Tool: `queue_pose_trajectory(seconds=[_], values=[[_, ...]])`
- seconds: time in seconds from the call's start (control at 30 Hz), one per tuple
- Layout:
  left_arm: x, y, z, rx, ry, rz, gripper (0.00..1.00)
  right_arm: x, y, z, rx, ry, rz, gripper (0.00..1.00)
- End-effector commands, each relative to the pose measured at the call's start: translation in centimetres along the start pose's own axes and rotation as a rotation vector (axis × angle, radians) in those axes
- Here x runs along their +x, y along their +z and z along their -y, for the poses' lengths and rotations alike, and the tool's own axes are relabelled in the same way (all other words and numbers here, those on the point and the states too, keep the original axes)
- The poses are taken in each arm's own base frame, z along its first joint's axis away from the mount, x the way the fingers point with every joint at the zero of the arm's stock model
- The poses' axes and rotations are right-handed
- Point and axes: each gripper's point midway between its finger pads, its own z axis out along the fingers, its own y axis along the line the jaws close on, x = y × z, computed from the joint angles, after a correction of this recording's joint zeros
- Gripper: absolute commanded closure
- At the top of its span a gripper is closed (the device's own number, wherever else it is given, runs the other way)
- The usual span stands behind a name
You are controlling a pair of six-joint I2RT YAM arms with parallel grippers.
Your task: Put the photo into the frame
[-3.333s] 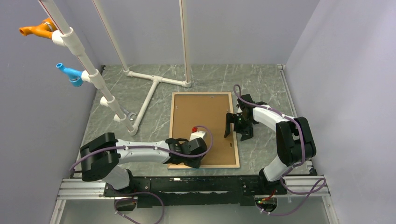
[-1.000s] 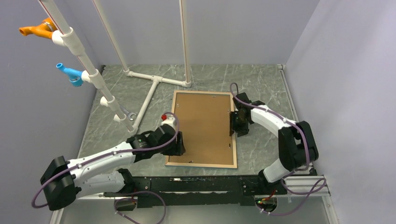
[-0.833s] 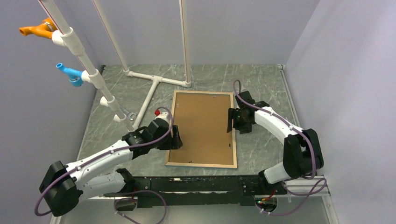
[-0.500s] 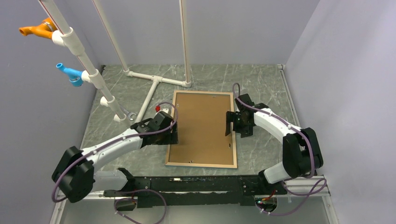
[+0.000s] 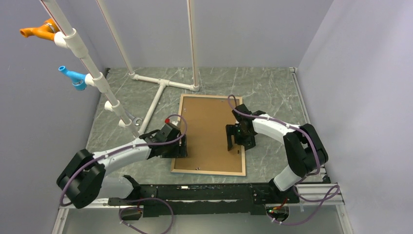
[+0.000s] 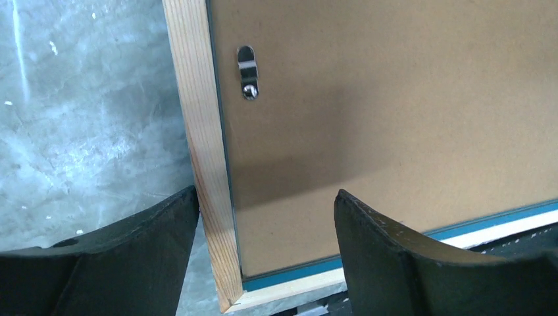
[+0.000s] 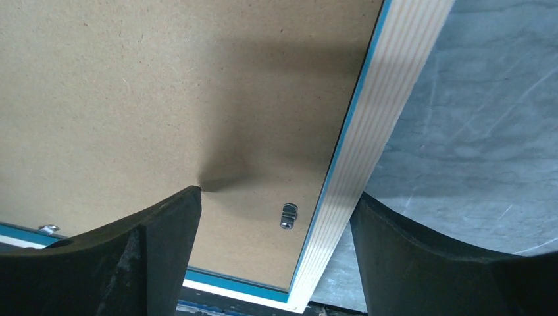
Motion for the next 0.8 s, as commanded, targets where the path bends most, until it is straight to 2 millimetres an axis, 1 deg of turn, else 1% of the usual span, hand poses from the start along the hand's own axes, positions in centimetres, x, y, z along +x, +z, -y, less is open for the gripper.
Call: queue_pose_trajectory(seconds=[0.0,0.1,0.17,0.23,0.33,0.4,0.57,0.77], values=[[1.2,-1.3,1.9,0.130,-0.048,0.009,0.22,-0.9,-0.2,-2.8,-0.039,-0.024,0.032,0.17],[2.1,-2.4,2.4,0.150,-0.055,0.018,0.22,-0.1,0.0,-3.4,-0.025,-0.049,0.022,0.17],[2.8,-2.8,1.8,0.113,-0.058,0.009,0.22,0.6,0.2,-3.7,-0.020,-0.063,0.013,0.16],[2.8,-3.0,0.8,0.059,-0.067,0.018,0.21,1.0,0.3,-3.5,-0.006,-0.060,0.012,0.14],[1.9,-3.2,-0.8,-0.043,-0.067,0.037,0.19,1.1,0.4,-3.2,0.010,-0.049,0.019,0.11],[1.1,-3.1,-1.4,-0.087,-0.066,0.033,0.19,1.0,0.2,-3.1,0.014,-0.047,0.024,0.10],[-0.8,-2.1,-2.0,-0.134,-0.052,0.039,0.21,0.6,0.0,-3.2,0.020,-0.047,0.033,0.10],[-2.3,-0.9,-2.5,-0.152,-0.057,0.046,0.24,0.7,0.3,-3.2,0.023,-0.048,0.024,0.09]])
